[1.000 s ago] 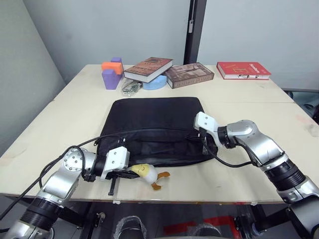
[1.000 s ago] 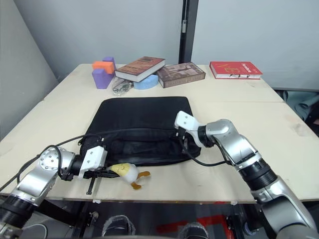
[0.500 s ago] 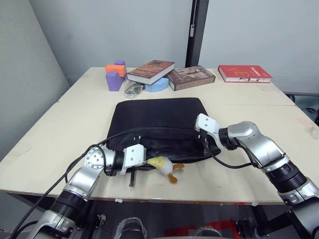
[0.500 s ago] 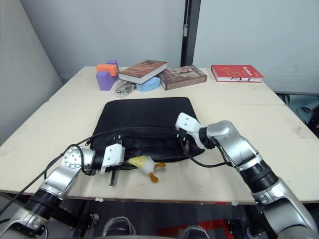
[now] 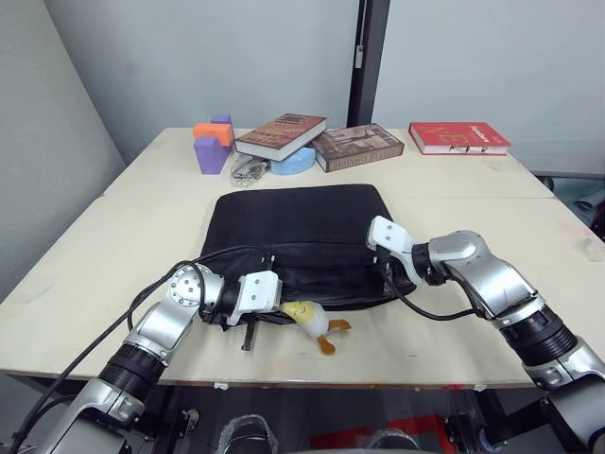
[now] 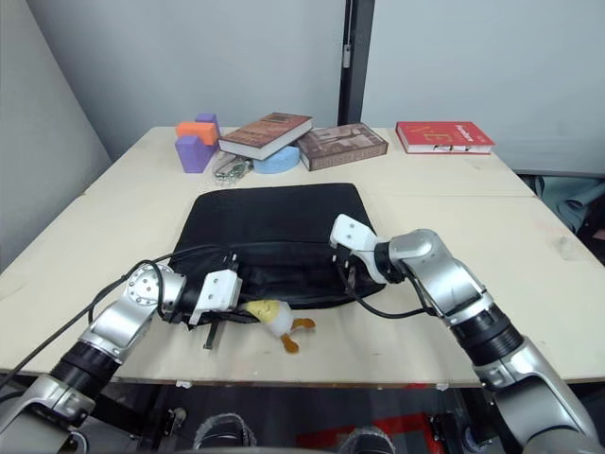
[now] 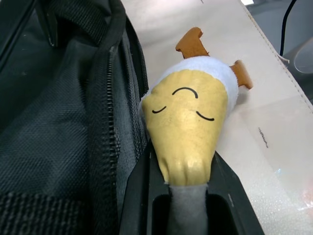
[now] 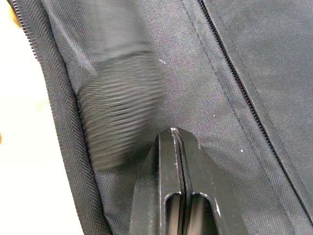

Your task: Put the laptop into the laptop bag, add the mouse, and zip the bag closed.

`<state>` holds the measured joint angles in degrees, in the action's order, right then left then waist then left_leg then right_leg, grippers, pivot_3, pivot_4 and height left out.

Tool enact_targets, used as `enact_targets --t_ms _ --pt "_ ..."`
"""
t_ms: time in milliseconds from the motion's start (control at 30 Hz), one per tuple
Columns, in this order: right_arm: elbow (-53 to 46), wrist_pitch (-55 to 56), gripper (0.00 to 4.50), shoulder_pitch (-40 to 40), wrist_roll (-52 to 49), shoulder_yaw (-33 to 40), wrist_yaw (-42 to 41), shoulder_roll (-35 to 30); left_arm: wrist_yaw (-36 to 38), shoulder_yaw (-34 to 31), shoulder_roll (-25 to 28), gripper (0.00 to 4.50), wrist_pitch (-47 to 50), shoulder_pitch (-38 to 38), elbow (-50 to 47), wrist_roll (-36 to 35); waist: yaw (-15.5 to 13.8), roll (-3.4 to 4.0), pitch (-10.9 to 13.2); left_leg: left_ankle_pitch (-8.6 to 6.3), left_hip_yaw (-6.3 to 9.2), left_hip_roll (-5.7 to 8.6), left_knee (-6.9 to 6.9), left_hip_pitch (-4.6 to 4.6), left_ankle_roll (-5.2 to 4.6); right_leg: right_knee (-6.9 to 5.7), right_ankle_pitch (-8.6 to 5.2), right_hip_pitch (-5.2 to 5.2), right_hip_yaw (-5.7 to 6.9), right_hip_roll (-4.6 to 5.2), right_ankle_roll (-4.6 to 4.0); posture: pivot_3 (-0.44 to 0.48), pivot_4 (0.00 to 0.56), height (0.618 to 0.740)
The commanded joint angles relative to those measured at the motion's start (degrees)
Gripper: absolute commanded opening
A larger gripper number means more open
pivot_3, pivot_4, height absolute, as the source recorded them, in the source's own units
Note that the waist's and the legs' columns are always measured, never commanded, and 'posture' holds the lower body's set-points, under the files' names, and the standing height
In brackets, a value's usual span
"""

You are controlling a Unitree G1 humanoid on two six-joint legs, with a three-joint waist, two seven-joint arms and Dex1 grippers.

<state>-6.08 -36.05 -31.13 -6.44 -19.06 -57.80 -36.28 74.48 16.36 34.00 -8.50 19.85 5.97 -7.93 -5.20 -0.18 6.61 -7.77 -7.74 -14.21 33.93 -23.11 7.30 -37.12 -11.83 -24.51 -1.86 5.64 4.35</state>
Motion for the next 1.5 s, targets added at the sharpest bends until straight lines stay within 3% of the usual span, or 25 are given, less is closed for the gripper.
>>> enact_targets --t_ms 33,233,367,833,1133,1333,1467,1500 --pt "1.32 -0.48 0.0 0.17 0.73 -1.86 -0.77 0.07 1.65 -0.5 0.97 0.02 4.5 -1.29 -8.3 -4.94 0.04 0.0 0.0 0.0 -0.02 0.0 0.0 -0.01 0.0 0.01 0.0 -0.02 -0.01 0.0 0.0 0.0 0.15 0.725" --pt "1.94 -0.07 0.0 -0.33 1.0 -1.78 -1.15 0.05 3.02 -0.99 5.14 0.02 4.81 -1.81 -11.44 -4.07 0.16 0.0 0.01 0.0 -0.17 -0.01 -0.12 -0.05 0.01 0.03 0.0 -0.22 -0.12 -0.01 0.0 0.0 0.15 0.725" --pt "2.29 0.26 0.0 -0.44 1.04 -1.74 -1.29 0.13 1.45 -1.34 4.62 0.02 2.87 -1.17 -12.8 -4.0 0.46 0.0 0.01 0.0 -0.34 -0.01 -0.16 -0.07 0.01 0.04 0.0 -0.33 -0.29 -0.02 0.01 0.0 0.15 0.725" --pt "2.68 0.33 0.0 -0.55 1.3 -1.89 -1.19 0.75 1.77 5.49 -6.28 0.02 1.46 9.06 -2.9 -1.56 0.65 -0.02 0.02 0.0 -0.47 -0.01 -0.21 -0.07 0.01 0.11 0.0 -0.39 -0.42 -0.04 0.01 0.0 0.15 0.725" --pt "3.43 0.49 0.0 -1.2 1.48 -1.85 -1.2 0.8 8.98 7.95 -9.46 0.02 8.0 14.75 3.24 -3.54 0.65 -0.04 0.04 0.0 -0.5 -0.01 -0.26 -0.06 0.01 0.12 0.0 -0.4 -0.44 -0.04 0.01 0.0 0.15 0.725" --pt "3.74 0.57 0.0 -1.54 1.57 -1.96 -1.2 1.06 8.08 5.89 -14.51 0.02 9.52 16.63 6.39 -5.88 0.57 -0.06 0.06 0.0 -0.5 0.0 -0.25 -0.06 0.01 0.12 0.0 -0.39 -0.45 -0.03 0.01 0.0 0.15 0.725" --pt "3.31 0.35 0.0 -1.14 1.48 -1.88 -1.08 1.07 7.18 5.6 -14.37 0.02 11.77 14.44 4.57 -6.08 0.75 -0.07 0.08 0.0 -0.5 -0.01 -0.32 -0.05 0.01 0.12 0.0 -0.42 -0.44 -0.05 0.01 0.0 0.15 0.725" --pt "3.29 0.39 0.0 -1.0 1.5 -1.85 -1.05 1.02 7.17 5.49 -13.8 0.47 12.56 13.86 4.19 -6.23 0.76 -0.07 0.08 0.0 -0.5 -0.02 -0.37 -0.04 0.01 0.14 0.0 -0.42 -0.43 -0.06 0.01 0.0 0.15 0.725"
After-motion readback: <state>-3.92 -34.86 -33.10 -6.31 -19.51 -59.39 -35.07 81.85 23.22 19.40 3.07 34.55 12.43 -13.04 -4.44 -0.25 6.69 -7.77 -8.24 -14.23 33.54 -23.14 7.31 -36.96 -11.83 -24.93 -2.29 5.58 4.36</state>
